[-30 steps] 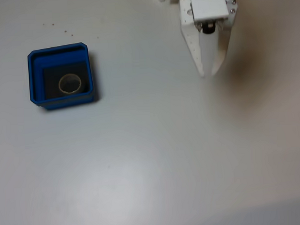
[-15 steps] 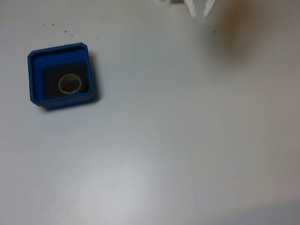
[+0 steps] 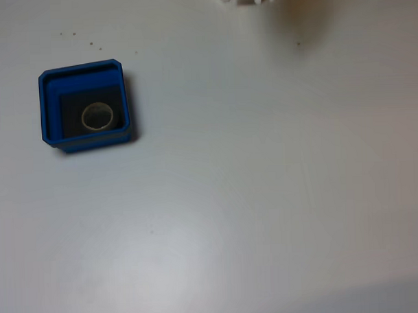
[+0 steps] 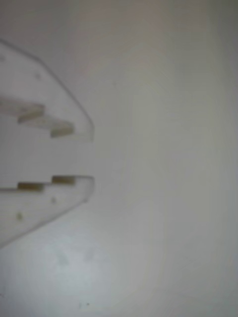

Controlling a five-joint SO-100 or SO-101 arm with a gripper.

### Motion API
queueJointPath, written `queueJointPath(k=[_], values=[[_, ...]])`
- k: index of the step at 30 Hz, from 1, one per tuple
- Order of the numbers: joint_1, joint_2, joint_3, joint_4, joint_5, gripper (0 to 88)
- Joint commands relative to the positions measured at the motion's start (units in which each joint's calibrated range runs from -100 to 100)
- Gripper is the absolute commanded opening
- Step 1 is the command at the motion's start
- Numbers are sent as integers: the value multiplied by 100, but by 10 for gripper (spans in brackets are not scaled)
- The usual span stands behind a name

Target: Pick the black tape roll and drop it in the blue box

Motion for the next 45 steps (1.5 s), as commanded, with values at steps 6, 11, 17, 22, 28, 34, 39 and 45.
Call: queueJointPath(k=[6,11,17,22,28,34,39,45], values=[[13,-1923,1070,-31,-20,6],[23,-1881,1241,-31,-28,6],[23,-1872,2023,-31,-2,6],[3,-1872,3209,-31,15,6],[-26,-1872,4323,-31,15,6],[-26,-1872,4323,-88,15,6],[-45,-1889,4305,-138,15,6],[-36,-1889,4305,-1458,664,6]])
